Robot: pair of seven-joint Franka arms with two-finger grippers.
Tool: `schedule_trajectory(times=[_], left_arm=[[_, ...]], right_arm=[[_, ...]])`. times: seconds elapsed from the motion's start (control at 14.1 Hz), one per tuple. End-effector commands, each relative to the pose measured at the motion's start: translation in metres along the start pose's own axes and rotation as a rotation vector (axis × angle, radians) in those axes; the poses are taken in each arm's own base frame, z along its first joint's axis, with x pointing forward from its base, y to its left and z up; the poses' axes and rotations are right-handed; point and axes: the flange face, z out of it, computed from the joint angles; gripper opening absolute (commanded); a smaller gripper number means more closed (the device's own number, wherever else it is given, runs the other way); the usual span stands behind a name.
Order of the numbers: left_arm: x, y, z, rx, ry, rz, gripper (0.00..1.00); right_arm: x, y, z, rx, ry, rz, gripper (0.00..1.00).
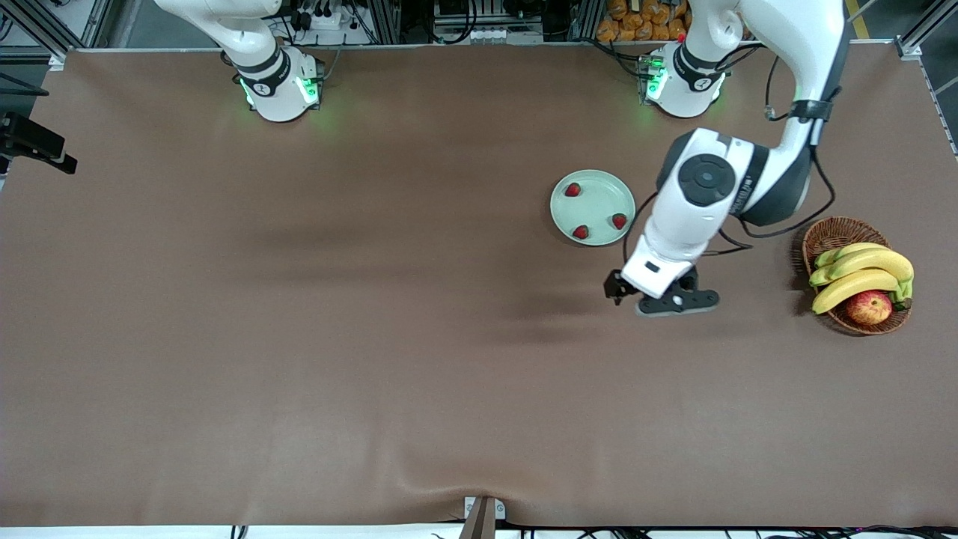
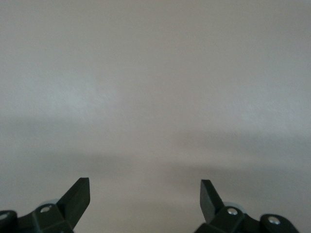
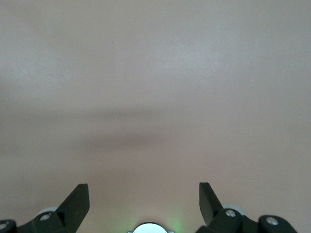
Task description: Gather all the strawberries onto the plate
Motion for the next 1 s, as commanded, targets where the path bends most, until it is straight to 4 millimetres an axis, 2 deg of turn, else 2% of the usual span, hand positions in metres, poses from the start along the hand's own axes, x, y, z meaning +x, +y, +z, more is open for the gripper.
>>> schedule_trajectory(times=[0.0, 0.07, 0.28, 0.43, 0.64, 0.92], left_arm=[[0.018, -0.016, -0.004, 0.022, 0.013, 0.05, 1.0], [0.027, -0.029, 0.0, 0.027, 0.013, 0.056, 1.0], [0.038, -0.05, -0.005, 0.028, 0.018, 0.055, 1.0], [0.039, -0.055, -0.017, 0.018, -0.003, 0.045, 1.0], [0.043, -0.059, -0.052, 0.045, -0.039, 0.037, 1.0], [0.051, -0.078, -0.112, 0.054, -0.068, 0.044, 1.0]], right_arm=[[-0.004, -0.005, -0.006, -0.008, 0.006, 0.012, 1.0], [-0.004, -0.006, -0.006, -0.008, 0.004, 0.009, 1.0], [-0.004, -0.008, -0.006, -0.006, 0.003, 0.005, 1.0], [-0.004, -0.011, -0.006, -0.007, 0.002, 0.002, 1.0], [-0.005, -0.011, -0.006, -0.007, -0.001, 0.002, 1.0], [-0.005, -0.011, -0.006, -0.007, -0.001, 0.004, 1.0]])
